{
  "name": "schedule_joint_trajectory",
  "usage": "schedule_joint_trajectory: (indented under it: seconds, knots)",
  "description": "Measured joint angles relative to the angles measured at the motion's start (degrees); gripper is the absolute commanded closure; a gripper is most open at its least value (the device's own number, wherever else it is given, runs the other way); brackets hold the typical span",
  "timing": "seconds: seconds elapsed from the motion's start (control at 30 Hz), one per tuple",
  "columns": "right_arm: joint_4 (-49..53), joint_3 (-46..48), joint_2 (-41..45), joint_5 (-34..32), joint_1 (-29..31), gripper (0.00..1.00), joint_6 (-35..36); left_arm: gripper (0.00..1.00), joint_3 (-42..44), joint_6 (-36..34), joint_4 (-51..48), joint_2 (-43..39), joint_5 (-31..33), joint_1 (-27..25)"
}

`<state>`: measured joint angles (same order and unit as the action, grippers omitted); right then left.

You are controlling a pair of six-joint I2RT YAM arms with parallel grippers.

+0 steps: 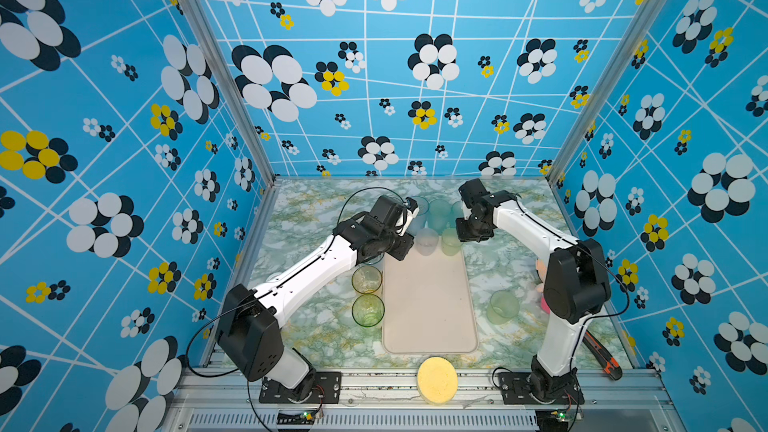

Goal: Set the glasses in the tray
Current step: 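Open the right gripper to release the light green cup on the tray, then reach the left gripper to the second green cup while the right withdraws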

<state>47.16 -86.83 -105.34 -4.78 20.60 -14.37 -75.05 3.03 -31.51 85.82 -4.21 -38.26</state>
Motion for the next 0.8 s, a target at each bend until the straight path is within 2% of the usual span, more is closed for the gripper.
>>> schedule_joint_trajectory:
  seconds: [0.2,0.33,0.57,0.8]
  knots:
    - [-4.5,9.4,12.9,1.0,-4.0,0.53,-1.0,0.56,-0.1,0.0,-2.9,-4.2,0.4,-1.0]
    - [-7.2,16.7,19.9,1.9,-8.1,0.52,-1.9,0.61,-2.1,-0.1,-6.5,-3.2,0.4,-6.4]
    - [-9.5,24.8,23.5,4.0,-17.7,0.52,-3.3,0.66,-10.9,0.1,-8.3,5.1,-0.6,-18.5]
    - [-10.5,28.5,27.3,7.0,-23.6,0.52,-3.9,0.67,-19.3,0.6,-8.0,18.7,-1.5,-23.1]
